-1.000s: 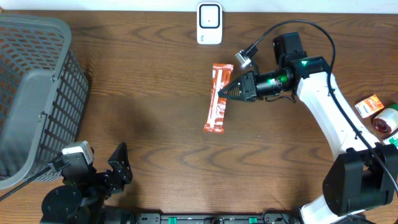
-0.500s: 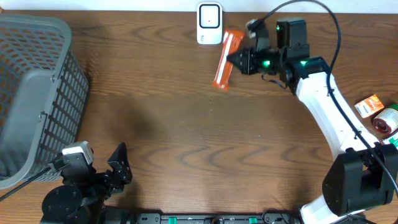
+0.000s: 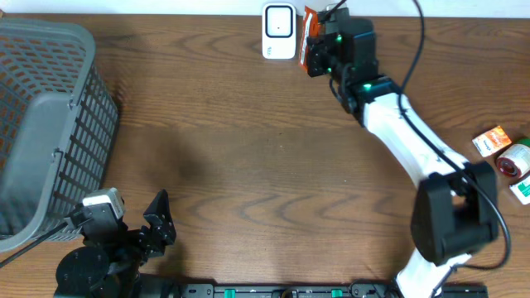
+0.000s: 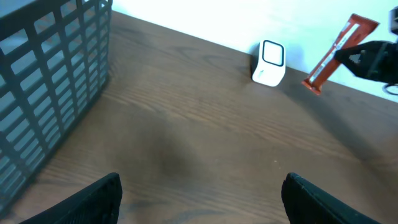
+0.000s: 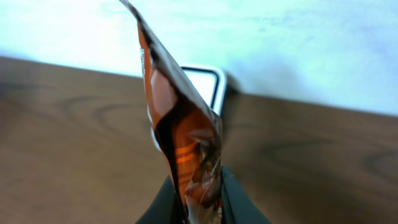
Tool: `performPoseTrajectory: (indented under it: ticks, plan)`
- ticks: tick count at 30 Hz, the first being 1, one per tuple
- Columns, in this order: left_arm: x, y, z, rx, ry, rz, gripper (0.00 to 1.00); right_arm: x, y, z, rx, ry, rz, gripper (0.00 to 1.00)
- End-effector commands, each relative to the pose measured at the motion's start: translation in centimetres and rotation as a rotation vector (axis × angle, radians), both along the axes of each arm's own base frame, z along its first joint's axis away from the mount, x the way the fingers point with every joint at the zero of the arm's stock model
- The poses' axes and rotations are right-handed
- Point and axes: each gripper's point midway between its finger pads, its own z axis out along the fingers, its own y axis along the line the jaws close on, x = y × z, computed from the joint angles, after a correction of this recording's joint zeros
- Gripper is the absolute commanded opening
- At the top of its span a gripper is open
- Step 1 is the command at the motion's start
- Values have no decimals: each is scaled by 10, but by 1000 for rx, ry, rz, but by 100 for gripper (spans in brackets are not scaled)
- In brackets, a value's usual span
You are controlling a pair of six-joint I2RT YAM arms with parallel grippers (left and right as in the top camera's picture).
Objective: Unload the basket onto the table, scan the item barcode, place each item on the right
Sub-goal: 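Carry the bar up to the white scanner with the right gripper, then move the bar from the scanner to the right table edge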
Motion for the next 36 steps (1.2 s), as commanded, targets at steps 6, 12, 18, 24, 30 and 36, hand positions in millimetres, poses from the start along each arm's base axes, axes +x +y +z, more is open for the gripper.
performPoseTrajectory:
  ticks: [6, 12, 18, 24, 30, 36]
  plan:
    - [0, 2, 1, 12, -3, 7, 83, 33, 15, 0, -315, -188, -55, 1]
    - [0, 2, 1, 12, -3, 7, 83, 59, 39, -2, -496, -267, -42, 1]
    - [0, 2, 1, 12, -3, 7, 83, 85, 50, -13, -705, -337, -70, 1]
    - [0, 2, 1, 12, -3, 7, 83, 92, 77, -34, -954, -425, -25, 1]
    - [0, 2, 1, 12, -3, 7, 83, 92, 86, -38, -965, -467, -27, 1]
    - [0, 2, 1, 12, -3, 7, 83, 90, 79, -35, -1037, -452, -62, 1]
